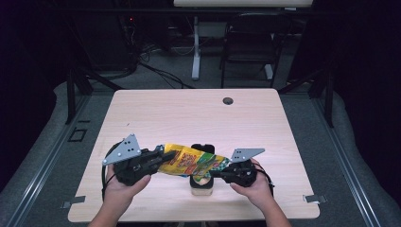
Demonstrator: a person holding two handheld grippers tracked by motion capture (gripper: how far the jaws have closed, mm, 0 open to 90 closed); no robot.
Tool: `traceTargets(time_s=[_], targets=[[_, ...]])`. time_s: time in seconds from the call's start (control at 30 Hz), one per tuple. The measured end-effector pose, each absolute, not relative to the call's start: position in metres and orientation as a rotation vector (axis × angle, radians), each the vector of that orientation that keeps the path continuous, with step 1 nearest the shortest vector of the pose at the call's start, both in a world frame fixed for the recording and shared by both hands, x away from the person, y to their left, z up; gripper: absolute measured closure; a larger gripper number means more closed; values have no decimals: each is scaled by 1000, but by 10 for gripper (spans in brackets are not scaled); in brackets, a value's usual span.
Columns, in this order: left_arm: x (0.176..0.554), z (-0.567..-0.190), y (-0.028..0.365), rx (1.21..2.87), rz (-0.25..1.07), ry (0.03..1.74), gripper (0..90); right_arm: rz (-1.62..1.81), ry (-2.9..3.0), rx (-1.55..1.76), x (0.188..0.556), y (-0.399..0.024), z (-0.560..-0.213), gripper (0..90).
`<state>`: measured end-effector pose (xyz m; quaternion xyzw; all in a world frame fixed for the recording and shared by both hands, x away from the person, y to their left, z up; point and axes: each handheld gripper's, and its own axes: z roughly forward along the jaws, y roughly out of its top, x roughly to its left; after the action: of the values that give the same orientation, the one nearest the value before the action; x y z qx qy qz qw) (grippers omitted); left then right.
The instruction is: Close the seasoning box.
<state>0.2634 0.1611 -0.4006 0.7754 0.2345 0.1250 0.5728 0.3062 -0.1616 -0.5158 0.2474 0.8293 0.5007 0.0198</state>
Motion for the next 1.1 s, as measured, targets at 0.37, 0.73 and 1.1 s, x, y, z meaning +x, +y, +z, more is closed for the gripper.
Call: traceTargets(time_s=[0.37, 0.73, 1.1], targets=[[264, -398, 160, 1806, 299, 563, 863, 1538, 2618, 747, 306, -162, -511, 900], [265, -399, 164, 1802, 303, 572, 858, 1587, 2601, 767, 307, -165, -511, 900], [267, -410, 174, 1786, 298, 622, 830, 1626, 2570, 761, 306, -175, -503, 898]])
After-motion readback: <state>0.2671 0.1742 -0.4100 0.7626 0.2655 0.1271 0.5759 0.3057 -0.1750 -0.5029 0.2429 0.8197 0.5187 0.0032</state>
